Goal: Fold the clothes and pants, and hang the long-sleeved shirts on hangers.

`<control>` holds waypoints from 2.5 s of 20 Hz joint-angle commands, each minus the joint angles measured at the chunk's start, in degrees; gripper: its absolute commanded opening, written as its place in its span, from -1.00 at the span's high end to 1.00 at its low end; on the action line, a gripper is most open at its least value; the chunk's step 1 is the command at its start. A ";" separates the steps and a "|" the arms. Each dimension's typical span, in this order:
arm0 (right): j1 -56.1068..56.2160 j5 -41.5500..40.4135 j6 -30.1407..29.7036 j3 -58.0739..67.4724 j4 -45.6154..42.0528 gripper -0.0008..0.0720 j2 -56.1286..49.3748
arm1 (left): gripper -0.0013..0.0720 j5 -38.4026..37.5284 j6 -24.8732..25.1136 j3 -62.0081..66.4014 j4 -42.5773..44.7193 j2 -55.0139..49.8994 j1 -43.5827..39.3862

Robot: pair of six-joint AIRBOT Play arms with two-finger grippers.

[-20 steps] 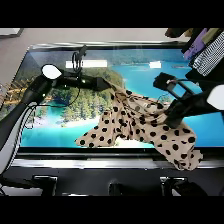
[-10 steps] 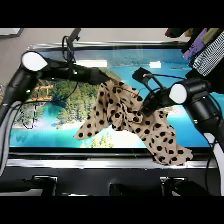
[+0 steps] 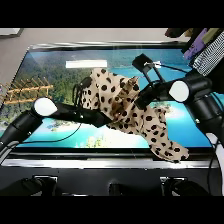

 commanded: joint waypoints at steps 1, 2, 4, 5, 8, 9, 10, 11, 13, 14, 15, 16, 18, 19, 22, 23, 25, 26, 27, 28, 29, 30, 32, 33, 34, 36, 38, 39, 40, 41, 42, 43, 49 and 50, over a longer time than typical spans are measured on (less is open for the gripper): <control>0.07 4.61 -6.51 0.28 1.75 0.93 3.61 | -0.89 2.75 -0.02 -2.43 0.26 1.33 0.76; 0.07 5.68 -9.51 0.28 1.57 0.93 4.61 | -0.90 0.46 0.39 -0.81 0.26 1.68 2.99; 0.04 7.76 -16.28 0.28 1.29 0.93 5.73 | -0.90 -5.03 2.75 3.19 0.26 2.80 9.18; 0.04 9.31 -20.83 0.28 1.11 0.93 5.81 | -0.89 -7.72 5.31 5.11 0.28 3.56 12.63; -0.94 10.40 -30.91 0.26 4.00 0.93 5.73 | -0.86 -15.41 16.57 8.09 0.28 4.72 20.33; -0.94 10.93 -35.19 0.26 4.20 0.93 5.66 | -0.82 -18.64 21.22 8.09 0.28 4.81 21.59; -0.94 11.54 -39.65 0.26 4.81 0.93 5.51 | -0.82 -22.01 26.32 8.04 0.50 4.63 22.23; -0.94 11.96 -43.39 0.26 5.84 0.93 5.25 | -0.82 -24.61 31.54 7.87 1.57 4.44 22.25; -0.94 12.15 -46.03 0.26 8.26 0.93 4.46 | -0.82 -26.25 38.10 6.45 2.64 4.42 21.51; -0.94 12.17 -46.42 0.26 9.60 0.93 3.96 | -0.82 -26.05 40.74 5.66 2.64 4.31 20.98; -0.94 12.17 -46.84 0.26 10.84 0.93 3.45 | -0.82 -25.66 44.04 4.81 2.86 4.13 20.55; -0.85 12.13 -47.47 0.26 11.96 0.93 3.08 | -0.82 -24.98 46.36 4.11 2.86 3.96 20.15; -0.83 11.96 -48.81 0.28 13.84 0.93 2.73 | -0.82 -23.45 51.43 3.10 2.89 3.26 19.04; -0.83 11.74 -48.94 0.26 14.43 0.93 2.71 | -0.82 -23.02 54.23 2.78 2.89 2.91 18.21; -0.83 11.67 -48.92 0.26 15.19 0.93 2.71 | -0.80 -20.20 59.69 2.47 3.54 0.94 16.17; -0.83 12.11 -48.92 0.26 15.65 0.93 2.71 | -0.80 -18.95 59.69 2.47 3.50 0.17 15.82; -0.83 13.25 -48.92 0.28 16.61 0.93 2.71 | -0.13 -16.44 59.69 2.47 3.45 -1.25 15.54; -0.83 13.79 -48.89 0.26 16.59 0.93 2.71 | 0.59 -16.33 59.67 2.47 3.45 -1.66 15.56; -0.83 14.27 -48.85 0.26 16.59 0.93 2.71 | 0.76 -16.20 59.60 2.47 3.45 -1.86 15.56; -0.83 14.51 -48.59 0.28 16.52 0.92 2.71 | 0.76 -16.20 59.63 2.47 3.45 -1.84 15.56; -0.83 14.40 -47.74 0.28 16.46 0.85 2.71 | 0.88 -16.17 59.63 2.49 3.45 -1.75 15.56; -0.83 14.12 -46.14 0.28 15.98 0.39 2.71 | 0.92 -16.17 59.63 2.49 3.45 -1.70 15.56; -0.83 11.87 -40.11 0.28 13.97 -0.34 2.91 | 0.92 -16.17 59.63 2.49 3.08 -1.70 15.56; -0.87 10.95 -37.64 0.31 12.50 -0.54 3.32 | 0.92 -16.15 59.65 2.49 2.86 -1.70 15.56; -0.90 10.56 -36.35 0.37 11.21 -0.54 4.04 | 0.93 -16.17 59.65 2.49 2.36 -1.70 15.61; -0.90 9.68 -34.32 0.39 7.98 -0.53 6.56 | 0.93 -16.15 59.67 2.49 1.66 -1.68 15.61; -1.66 9.94 -32.54 0.39 4.83 -0.53 9.57 | 0.93 -16.17 59.67 2.49 1.55 -1.46 15.61; -3.63 10.69 -32.50 0.39 5.01 -0.51 10.80 | 0.93 -16.17 59.67 2.49 1.25 -1.27 15.61; -7.13 11.63 -32.50 0.39 5.84 -0.50 11.98 | 0.93 -16.15 59.71 2.49 1.09 -0.98 15.61; -11.47 12.35 -32.52 0.39 8.04 -0.50 12.76 | 0.93 -16.17 59.71 2.49 1.07 -0.76 15.61; -16.48 13.40 -32.63 0.37 11.56 -0.50 13.07 | 0.93 -16.17 59.71 2.49 1.05 -0.55 15.61; -22.23 14.99 -33.27 0.13 16.15 -0.50 12.98 | 0.93 -16.17 59.71 2.49 1.03 -0.39 15.61; -36.48 18.84 -47.87 -13.64 29.75 -0.51 12.07 | 0.93 -16.17 59.89 2.49 -0.24 -0.28 15.61; -35.93 18.62 -49.66 -15.76 30.75 -0.51 11.58 | 0.93 -16.17 59.89 2.49 -0.24 -0.28 15.61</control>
